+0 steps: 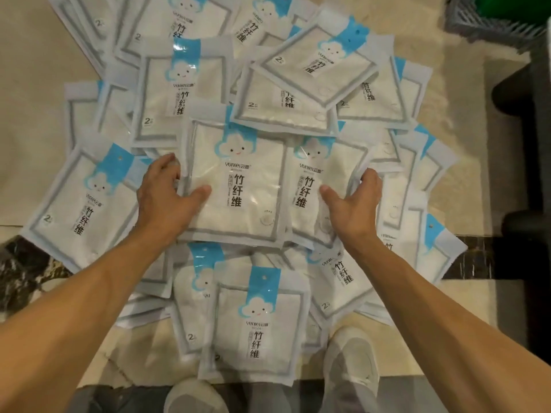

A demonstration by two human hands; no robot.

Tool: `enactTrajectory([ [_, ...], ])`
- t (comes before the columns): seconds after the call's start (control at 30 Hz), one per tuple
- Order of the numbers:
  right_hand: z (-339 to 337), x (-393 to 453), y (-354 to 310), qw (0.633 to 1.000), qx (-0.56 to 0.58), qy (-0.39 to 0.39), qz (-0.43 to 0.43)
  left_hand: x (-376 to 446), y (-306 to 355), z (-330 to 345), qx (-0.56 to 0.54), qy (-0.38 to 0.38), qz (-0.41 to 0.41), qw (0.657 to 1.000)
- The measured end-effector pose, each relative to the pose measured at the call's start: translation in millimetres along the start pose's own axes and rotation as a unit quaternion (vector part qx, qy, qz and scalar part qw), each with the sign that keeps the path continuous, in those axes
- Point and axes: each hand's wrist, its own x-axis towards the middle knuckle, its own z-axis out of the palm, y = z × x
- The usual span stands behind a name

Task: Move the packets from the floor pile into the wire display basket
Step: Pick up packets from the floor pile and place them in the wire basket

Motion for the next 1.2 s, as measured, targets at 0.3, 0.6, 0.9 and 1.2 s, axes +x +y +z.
enactTrajectory([
  [0.3, -92.1, -34.4, -32.8, 0.976, 0.186, -0.072, 0.089, -69.9, 41.4, -61.6, -0.251, -0.046, -0.131, 0.958],
  [0.6, -220.2, -70.6, -170.2, 0.953, 0.226, -0.17, 0.109, -148.7, 127.4, -189.9, -0.369, -0.06, -0.158, 0.914],
  [0.9, -321.8, -152.1, -412.8, 0.928, 0.26, -0.265, 0.031, -240.5, 257.4, -403.7, -0.456, -0.038, -0.096, 0.884],
  [1.2, -401.9, -283.3, -623.7, 0.902, 0.277, -0.328, -0.049, -375.8, 339.5, -617.7, -0.499, 0.068, -0.041, 0.863],
])
